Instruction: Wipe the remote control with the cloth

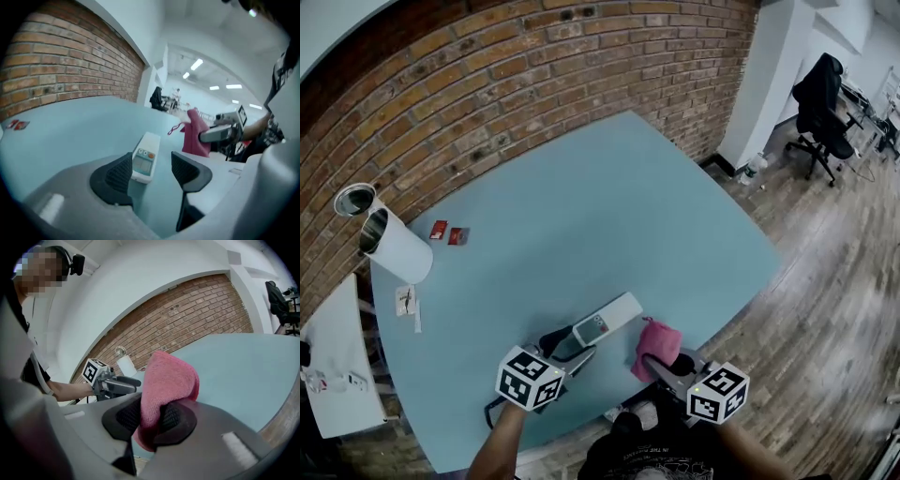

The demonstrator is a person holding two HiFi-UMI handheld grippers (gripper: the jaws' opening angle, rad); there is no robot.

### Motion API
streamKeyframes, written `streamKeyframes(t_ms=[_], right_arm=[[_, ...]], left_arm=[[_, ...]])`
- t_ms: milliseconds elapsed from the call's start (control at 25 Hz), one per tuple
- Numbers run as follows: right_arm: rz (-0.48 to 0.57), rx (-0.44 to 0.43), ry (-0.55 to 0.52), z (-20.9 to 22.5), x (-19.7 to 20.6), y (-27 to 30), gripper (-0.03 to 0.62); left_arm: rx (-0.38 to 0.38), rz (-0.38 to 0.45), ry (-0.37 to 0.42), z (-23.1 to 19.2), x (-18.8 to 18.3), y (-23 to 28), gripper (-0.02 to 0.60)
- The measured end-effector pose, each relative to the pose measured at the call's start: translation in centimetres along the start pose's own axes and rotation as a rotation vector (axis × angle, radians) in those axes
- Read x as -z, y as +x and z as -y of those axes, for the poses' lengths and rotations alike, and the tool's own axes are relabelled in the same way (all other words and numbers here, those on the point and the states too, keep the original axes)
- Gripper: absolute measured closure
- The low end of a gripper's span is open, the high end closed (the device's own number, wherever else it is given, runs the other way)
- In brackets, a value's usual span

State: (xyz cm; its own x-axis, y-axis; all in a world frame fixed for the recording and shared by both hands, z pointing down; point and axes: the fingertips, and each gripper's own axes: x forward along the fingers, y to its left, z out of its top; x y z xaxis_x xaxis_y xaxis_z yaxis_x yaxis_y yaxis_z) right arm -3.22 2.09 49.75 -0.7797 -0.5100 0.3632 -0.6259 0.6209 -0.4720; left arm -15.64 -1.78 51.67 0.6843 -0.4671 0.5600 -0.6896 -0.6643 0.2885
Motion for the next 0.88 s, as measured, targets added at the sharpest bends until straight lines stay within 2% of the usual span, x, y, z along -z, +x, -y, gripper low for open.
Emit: streamKeyframes(t_ms=[120,200,280,520,560,640,680,880], right_arm=[[0.004,-0.035,-0.028,-1.0,-0.8,0.2,0.528],[0.013,-0.064,-0.046,-1.9,-1.6,0.4,0.528],[0.016,-0.098,-0.074,-2.8,-2.3,0.4,0.528],[0.003,-0.160,-0.169,-3.9,-4.1,-0.4,0.528],[-0.002,-0.158,-0.179,-4.0,-4.4,-0.8,0.528],[-0.001,-0.163,-0.203,-4.2,-4.8,-1.8,0.528],[0.005,-0.171,-0.218,-4.5,-5.0,-2.3,0.527],[0.025,-0.201,-0.313,-5.4,-5.3,-4.7,0.528]], left_arm=[[0.043,0.271,-0.118,2.1,-3.5,-3.0,0.321],[0.038,0.406,-0.129,3.8,-5.7,-5.0,0.331],[0.001,0.475,-0.103,5.5,-7.3,-6.4,0.336],[-0.228,0.514,0.027,9.4,-8.6,-7.0,0.344],[-0.279,0.518,0.051,9.9,-8.6,-7.0,0.384],[-0.383,0.529,0.105,11.2,-8.7,-6.9,0.530],[-0.424,0.531,0.125,11.9,-8.6,-6.7,0.581],[-0.577,0.526,0.200,15.3,-8.5,-6.3,0.581]])
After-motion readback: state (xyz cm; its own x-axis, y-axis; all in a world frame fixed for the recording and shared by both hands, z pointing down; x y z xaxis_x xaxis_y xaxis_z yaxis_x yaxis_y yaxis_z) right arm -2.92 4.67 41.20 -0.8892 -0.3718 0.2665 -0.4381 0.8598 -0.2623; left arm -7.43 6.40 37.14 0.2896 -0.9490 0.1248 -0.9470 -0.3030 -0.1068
